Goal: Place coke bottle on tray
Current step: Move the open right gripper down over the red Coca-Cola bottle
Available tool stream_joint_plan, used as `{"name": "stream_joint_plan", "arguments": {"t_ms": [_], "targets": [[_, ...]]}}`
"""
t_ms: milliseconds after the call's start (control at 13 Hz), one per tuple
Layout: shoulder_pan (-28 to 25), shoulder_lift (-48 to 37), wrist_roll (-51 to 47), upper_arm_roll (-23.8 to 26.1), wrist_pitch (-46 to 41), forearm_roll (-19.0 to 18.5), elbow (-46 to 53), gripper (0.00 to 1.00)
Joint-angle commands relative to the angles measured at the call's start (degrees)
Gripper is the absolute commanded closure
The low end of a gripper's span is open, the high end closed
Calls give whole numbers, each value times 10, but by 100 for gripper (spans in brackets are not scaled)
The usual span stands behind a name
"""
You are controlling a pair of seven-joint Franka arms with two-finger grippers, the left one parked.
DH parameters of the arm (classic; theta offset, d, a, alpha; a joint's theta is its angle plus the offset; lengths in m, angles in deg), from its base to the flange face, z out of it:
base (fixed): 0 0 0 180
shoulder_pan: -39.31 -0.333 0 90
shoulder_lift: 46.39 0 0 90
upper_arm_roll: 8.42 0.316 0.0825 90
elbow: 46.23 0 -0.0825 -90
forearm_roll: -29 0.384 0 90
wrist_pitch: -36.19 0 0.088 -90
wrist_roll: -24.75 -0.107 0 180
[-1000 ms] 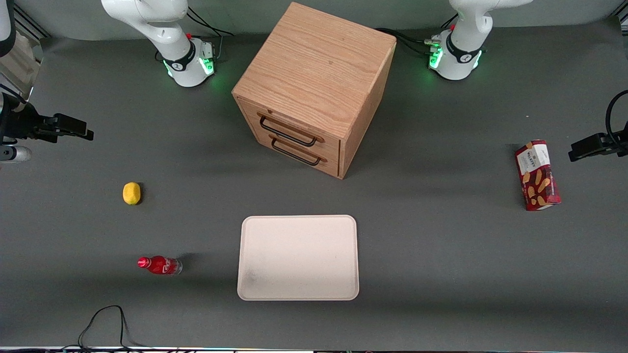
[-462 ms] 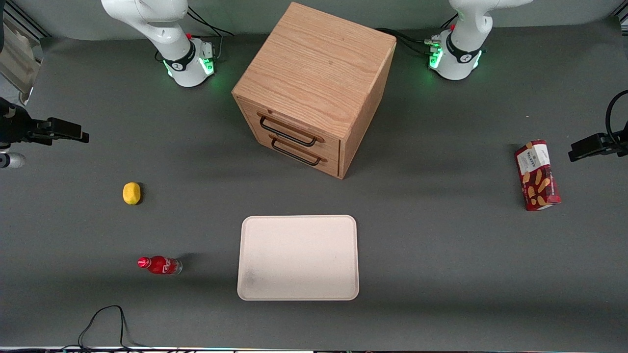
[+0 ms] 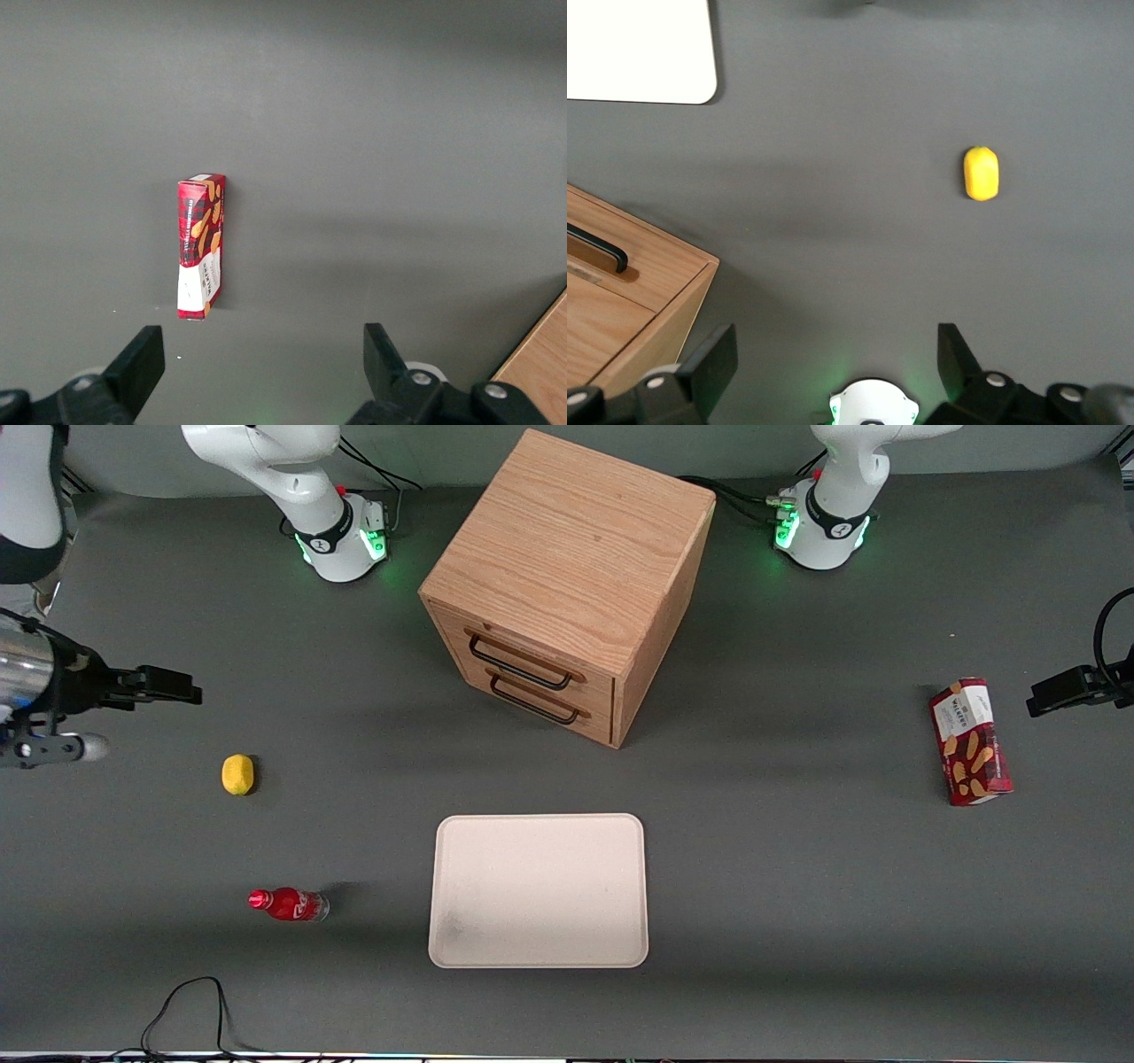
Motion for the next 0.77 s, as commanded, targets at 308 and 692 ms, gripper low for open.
{"name": "stream_joint_plan", "arguments": {"t_ms": [308,692], "targets": [[-5,136,-11,-6,12,-15,145,0],[-1,204,-9,-7,109,-41,178,0]]}}
